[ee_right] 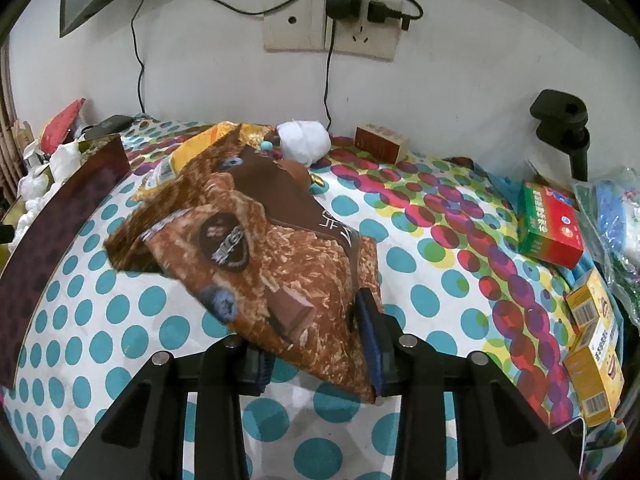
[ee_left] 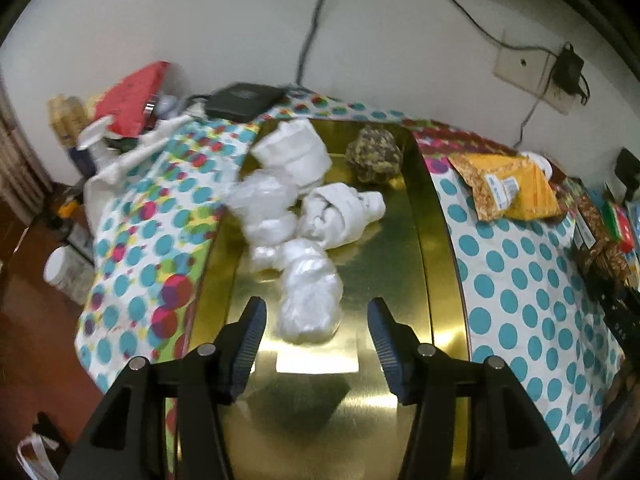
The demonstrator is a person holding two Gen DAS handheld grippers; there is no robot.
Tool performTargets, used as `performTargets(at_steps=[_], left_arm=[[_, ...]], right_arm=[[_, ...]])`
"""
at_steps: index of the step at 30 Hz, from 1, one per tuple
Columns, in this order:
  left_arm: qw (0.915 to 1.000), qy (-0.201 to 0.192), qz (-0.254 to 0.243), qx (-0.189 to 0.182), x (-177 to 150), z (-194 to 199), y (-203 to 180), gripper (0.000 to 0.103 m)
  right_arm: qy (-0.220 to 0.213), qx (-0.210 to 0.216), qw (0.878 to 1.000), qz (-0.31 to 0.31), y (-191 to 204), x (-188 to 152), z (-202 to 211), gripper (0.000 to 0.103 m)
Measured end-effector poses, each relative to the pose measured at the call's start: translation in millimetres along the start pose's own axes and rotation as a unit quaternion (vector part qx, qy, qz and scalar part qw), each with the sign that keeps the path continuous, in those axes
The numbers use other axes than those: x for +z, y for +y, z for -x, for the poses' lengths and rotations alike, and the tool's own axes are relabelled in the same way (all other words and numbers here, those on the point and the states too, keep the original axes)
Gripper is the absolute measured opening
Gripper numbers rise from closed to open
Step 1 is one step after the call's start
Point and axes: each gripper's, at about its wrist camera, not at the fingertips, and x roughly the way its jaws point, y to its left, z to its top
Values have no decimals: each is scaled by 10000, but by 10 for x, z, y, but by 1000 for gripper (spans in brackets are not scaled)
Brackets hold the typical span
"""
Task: Organize objects
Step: 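Carry brown snack bag over gold tray with right tool and release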
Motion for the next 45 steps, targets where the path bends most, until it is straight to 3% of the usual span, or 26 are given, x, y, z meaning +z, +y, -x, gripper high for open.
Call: performTargets(at_steps=[7,15,28,45], left_arm=[[9992,-378,-24,-85,-349,394,-212,54],[9983,-541,-166,-140,-555,531,-357,54],[9966,-759,223,-220,-555,617,-43,54],[9962,-681,410,-370,-536,547,69,54]], right_arm=[[-146,126,9998,55,32,13,49,31],[-471,219,9986,-40,-1,1,163,29],[-836,48,9964,163,79,-16,308,25],[-951,27,9952,239,192,114,524,25]])
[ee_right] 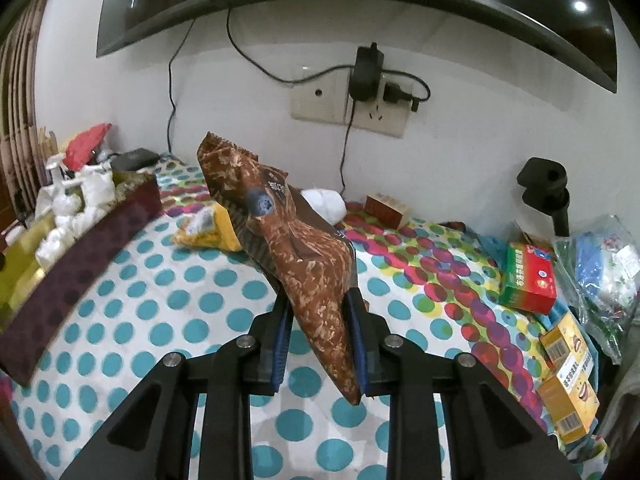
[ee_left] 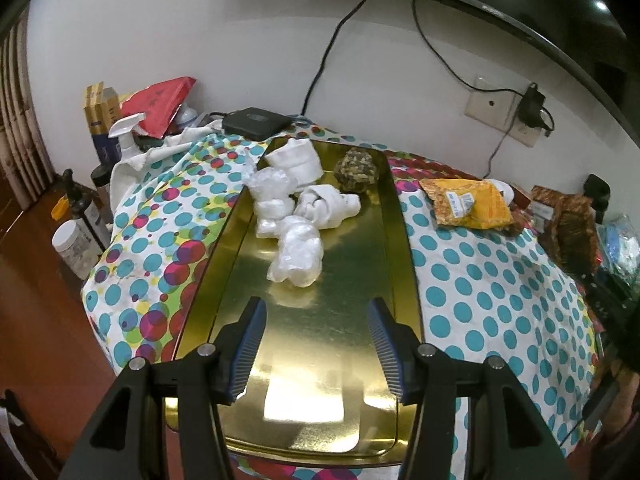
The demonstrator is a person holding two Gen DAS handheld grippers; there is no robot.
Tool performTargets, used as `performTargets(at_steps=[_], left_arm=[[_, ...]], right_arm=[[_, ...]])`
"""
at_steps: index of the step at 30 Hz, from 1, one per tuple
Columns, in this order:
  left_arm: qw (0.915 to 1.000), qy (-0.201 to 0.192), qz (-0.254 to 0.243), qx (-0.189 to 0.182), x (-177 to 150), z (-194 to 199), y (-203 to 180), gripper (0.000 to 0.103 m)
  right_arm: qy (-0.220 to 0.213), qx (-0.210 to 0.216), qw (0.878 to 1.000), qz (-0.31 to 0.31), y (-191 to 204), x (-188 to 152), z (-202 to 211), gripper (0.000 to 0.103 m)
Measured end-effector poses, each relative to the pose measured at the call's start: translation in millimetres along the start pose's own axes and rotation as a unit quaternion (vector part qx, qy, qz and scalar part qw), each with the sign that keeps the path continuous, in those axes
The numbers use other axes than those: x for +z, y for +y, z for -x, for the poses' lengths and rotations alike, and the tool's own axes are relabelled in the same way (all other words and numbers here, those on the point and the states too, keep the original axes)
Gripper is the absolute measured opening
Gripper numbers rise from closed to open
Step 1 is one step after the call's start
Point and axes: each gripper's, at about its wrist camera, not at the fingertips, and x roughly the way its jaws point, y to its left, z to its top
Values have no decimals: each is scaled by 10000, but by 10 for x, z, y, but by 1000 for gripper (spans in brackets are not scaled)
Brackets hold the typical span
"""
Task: Organize objects
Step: 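Carry brown snack bag over gold tray with right tool and release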
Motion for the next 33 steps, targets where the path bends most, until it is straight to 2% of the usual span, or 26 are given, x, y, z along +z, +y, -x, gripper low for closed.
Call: performTargets(at_steps=[7,13,17,21,26,33], left_arm=[[9997,0,188,-124,6,43,140,54],[9992,-99,375,-53,33,218,375,55],[9985,-157,528,-15,20,313,540,56],[9979,-169,626,9,-4,369,673,56],[9973,-146,718,70,-31,382,822,56],[9960,-110,881,56,-39,335,1010,56]], right_arm=[[-188,411,9990,-5,264,273,178,25],[-470,1035,9930,332,881,633,298,25],[-497,1372,9864,752,1453,840,263,25],[-470,1361,9801,1363,2017,904,137,25],[-301,1075,9745,1945,2580,966,-190,25],[-44,827,9679,2374,2926,1011,-605,24]])
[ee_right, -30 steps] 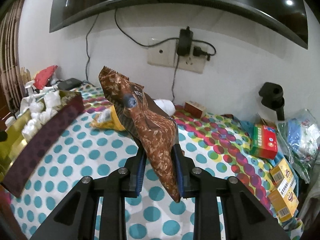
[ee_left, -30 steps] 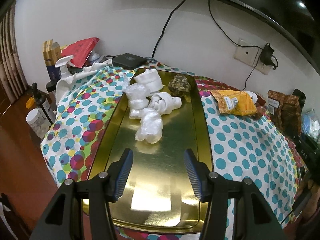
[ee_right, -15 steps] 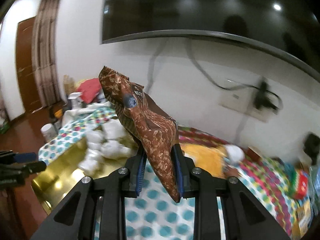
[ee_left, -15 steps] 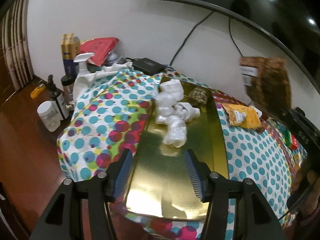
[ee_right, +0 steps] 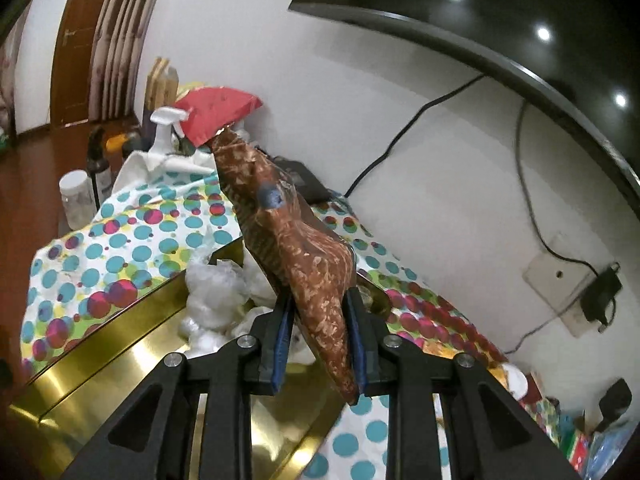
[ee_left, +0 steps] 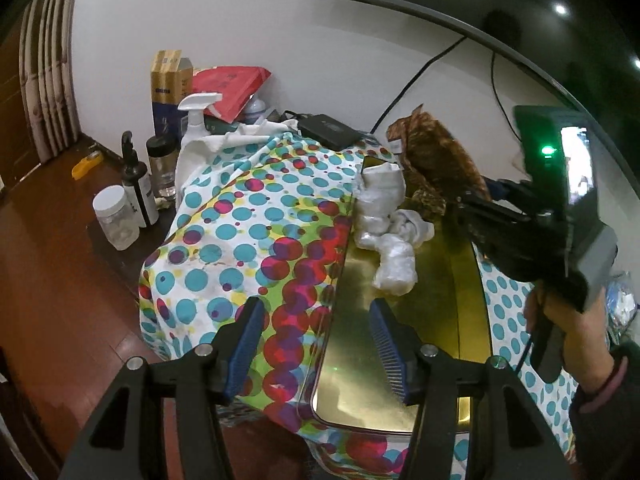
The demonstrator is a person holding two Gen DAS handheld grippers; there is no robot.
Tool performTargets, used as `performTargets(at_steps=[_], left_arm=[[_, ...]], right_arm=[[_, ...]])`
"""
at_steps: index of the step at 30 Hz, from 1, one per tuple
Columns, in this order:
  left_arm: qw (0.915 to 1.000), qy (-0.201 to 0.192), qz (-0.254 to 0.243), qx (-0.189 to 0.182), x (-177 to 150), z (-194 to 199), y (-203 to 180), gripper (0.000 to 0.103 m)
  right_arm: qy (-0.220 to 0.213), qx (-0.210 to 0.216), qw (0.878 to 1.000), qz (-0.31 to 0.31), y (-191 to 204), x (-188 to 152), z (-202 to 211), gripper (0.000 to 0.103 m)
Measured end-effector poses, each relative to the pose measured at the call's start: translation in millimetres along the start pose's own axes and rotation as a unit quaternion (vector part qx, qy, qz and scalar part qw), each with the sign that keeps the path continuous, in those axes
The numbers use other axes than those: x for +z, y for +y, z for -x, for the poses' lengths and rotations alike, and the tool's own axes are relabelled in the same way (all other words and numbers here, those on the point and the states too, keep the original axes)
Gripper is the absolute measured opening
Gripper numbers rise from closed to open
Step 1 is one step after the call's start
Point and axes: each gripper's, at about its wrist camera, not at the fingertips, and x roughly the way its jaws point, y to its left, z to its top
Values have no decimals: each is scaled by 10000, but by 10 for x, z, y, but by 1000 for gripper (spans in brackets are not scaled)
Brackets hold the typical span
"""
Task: Organize objects
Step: 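Carry brown snack bag over gold tray with right tool and release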
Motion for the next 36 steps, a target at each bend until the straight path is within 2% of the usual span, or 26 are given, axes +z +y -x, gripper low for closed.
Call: performTargets(at_steps=[7,10,11,14,15,22,27,32,36], left_arm=[[9998,157,102,-53,3,-138,53,56],[9997,205,115,-71,-9,-171,49,56],[9997,201,131,-79,-12,-171,51,56],[9996,203,165,-79,-15,-170,62,56],[9997,195,165,-68,-14,-167,62,56],[9998,159,111,-27,0,-128,22,56],[9999,107,-70,-78,24,-95,-164,56],[9984,74,-463,-312,44,-98,-613,56],[9949,48,-889,-474,-7,-164,-1129,56]], right_arm=[[236,125,9996,111,121,-30,-163,26],[260,398,9988,95,139,-68,-170,35],[255,433,9987,91,144,-78,-171,41],[157,632,9979,34,150,-105,-122,76],[119,675,9976,25,155,-111,-94,79],[-17,925,9956,-146,127,-177,135,79],[-219,1132,9911,-663,-163,-374,490,80],[-296,735,9890,-1249,-685,-796,764,83],[-111,320,9827,-1821,-1253,-1245,812,84]])
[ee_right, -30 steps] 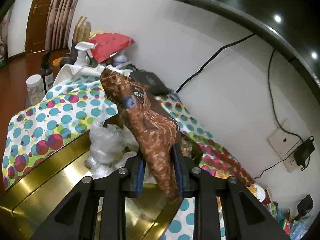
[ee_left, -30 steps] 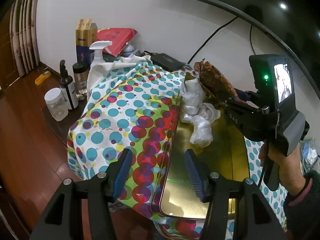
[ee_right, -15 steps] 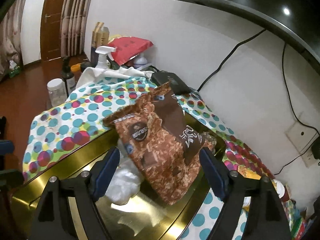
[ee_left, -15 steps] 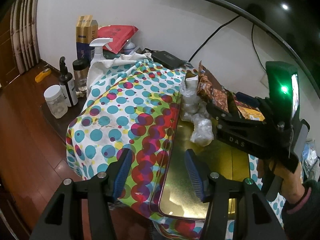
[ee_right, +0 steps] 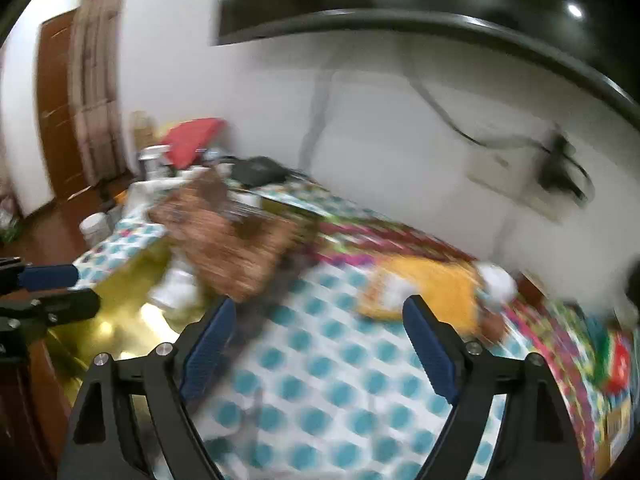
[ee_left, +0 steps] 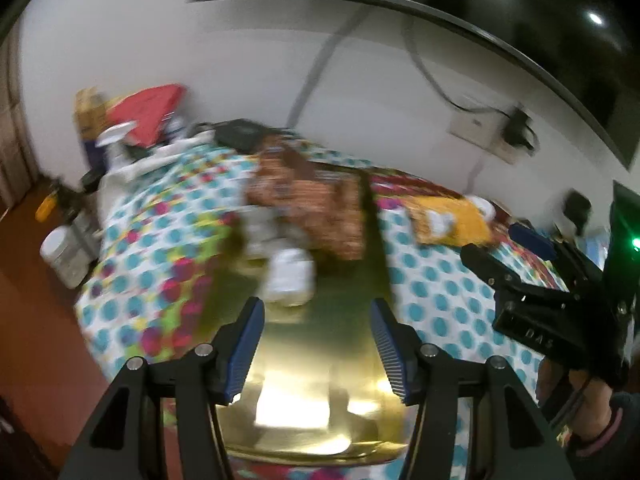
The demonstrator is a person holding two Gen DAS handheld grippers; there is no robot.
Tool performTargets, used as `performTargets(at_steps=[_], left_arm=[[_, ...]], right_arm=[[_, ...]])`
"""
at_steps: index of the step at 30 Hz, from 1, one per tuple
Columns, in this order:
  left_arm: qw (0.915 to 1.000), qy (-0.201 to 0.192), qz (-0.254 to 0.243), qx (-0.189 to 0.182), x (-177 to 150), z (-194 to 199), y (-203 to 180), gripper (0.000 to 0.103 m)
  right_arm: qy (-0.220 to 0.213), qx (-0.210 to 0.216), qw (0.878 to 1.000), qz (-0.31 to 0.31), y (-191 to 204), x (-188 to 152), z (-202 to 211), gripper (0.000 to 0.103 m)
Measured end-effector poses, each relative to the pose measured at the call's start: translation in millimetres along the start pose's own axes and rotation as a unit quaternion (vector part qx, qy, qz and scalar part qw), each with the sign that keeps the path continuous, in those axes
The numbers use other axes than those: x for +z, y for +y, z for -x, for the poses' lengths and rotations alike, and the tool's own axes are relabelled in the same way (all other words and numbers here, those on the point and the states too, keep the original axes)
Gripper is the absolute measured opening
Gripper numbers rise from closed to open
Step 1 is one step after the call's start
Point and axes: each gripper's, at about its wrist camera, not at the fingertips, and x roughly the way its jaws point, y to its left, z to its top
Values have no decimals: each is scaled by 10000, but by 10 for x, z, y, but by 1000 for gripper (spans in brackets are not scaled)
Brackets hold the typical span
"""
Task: Organize objects
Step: 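Carry brown snack bag over gold tray with right tool and release, then reach and grasp brown reindeer figurine with right tool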
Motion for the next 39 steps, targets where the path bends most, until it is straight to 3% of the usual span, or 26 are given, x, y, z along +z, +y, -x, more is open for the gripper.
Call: performTargets(at_steps=[7,12,17,30,31,32,33,39], left_arm=[[9962,261,-624,-553,17,-440,-866,56],[9938,388,-929,-462,-16,-805,-1249,56],[9930,576,-931,-447,-28,-1140,-1388,56],[9938,647,-892,-152,30,-1517,-1421,56],[9937,664,-885,-181,26,-1532,-1418,56],[9935,687,-887,-177,20,-1554,-1420,56],[9935,695,-887,-160,15,-1572,-1420,56],[9944,713,-752,-217,22,-1639,-1391,56]], right_arm=[[297,-769,9944,-667,-1068,-313,-78,82],[564,-891,9930,-523,-1384,-365,-324,79],[764,-823,9932,-305,-1466,-276,-660,72],[1077,-365,9934,-176,-1515,-131,-1256,70],[1172,-268,9926,-194,-1513,-129,-1308,68],[1226,-163,9921,-213,-1510,-123,-1338,54],[1237,-151,9920,-219,-1508,-124,-1347,48],[1231,-102,9910,-524,-1569,-222,-1229,47]])
